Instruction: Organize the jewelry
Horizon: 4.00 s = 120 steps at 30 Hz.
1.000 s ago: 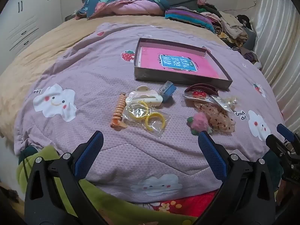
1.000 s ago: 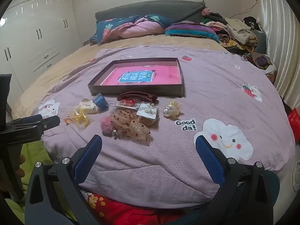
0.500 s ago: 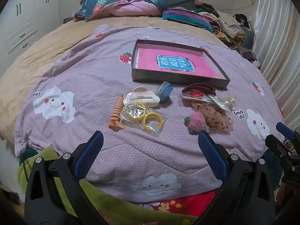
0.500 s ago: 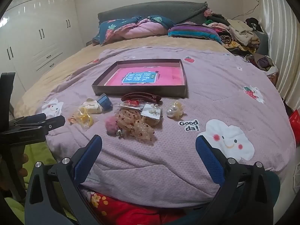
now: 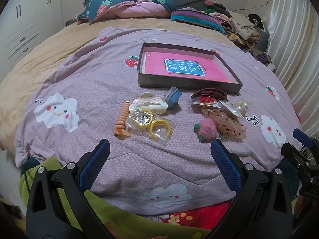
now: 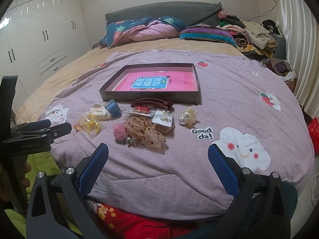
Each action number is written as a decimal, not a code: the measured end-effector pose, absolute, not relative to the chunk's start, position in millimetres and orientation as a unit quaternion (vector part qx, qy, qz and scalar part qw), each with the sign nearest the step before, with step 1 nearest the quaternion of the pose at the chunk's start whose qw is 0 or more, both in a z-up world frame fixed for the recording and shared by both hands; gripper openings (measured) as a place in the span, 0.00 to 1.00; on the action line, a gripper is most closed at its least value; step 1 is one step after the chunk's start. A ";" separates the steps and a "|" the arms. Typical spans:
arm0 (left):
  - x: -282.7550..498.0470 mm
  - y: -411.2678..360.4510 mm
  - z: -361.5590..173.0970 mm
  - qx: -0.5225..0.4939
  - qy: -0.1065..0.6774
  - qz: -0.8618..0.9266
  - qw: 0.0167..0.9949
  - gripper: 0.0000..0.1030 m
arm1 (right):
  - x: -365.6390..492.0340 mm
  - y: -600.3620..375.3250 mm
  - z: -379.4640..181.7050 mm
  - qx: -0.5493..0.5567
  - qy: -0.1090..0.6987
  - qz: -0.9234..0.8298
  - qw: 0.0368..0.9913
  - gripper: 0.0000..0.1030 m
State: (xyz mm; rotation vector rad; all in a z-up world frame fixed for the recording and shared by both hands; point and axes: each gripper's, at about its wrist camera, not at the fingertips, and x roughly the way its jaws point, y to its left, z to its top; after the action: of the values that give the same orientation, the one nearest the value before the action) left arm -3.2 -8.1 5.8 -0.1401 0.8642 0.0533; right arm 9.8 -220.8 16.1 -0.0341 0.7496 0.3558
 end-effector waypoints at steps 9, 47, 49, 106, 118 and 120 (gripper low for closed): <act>-3.2 -8.5 5.8 -0.067 0.418 0.026 0.906 0.92 | 8.1 -220.7 17.9 -0.017 0.362 0.175 0.915 0.96; 3.2 -9.4 8.6 -0.066 0.419 0.028 0.905 0.92 | 12.9 -222.1 24.5 -0.014 0.357 0.172 0.918 0.96; 3.1 -9.6 8.5 -0.066 0.419 0.029 0.905 0.92 | 15.3 -227.0 24.6 -0.012 0.357 0.167 0.919 0.96; 147.0 -27.6 -51.0 0.052 0.501 -0.123 0.855 0.40 | 145.4 -215.8 -50.7 0.073 0.504 0.208 0.835 0.80; 152.7 -20.1 -45.5 0.026 0.487 -0.133 0.863 0.23 | 153.3 -203.3 -63.2 0.053 0.507 0.218 0.832 0.43; 151.6 -17.3 -41.2 0.019 0.482 -0.133 0.866 0.23 | 151.7 -204.3 -62.1 0.047 0.503 0.219 0.835 0.39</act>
State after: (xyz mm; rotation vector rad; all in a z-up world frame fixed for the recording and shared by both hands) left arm 151.6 -17.3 -41.2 0.0404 1.0088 -0.2786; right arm 151.7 -204.3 -62.1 0.1002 1.0643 0.4628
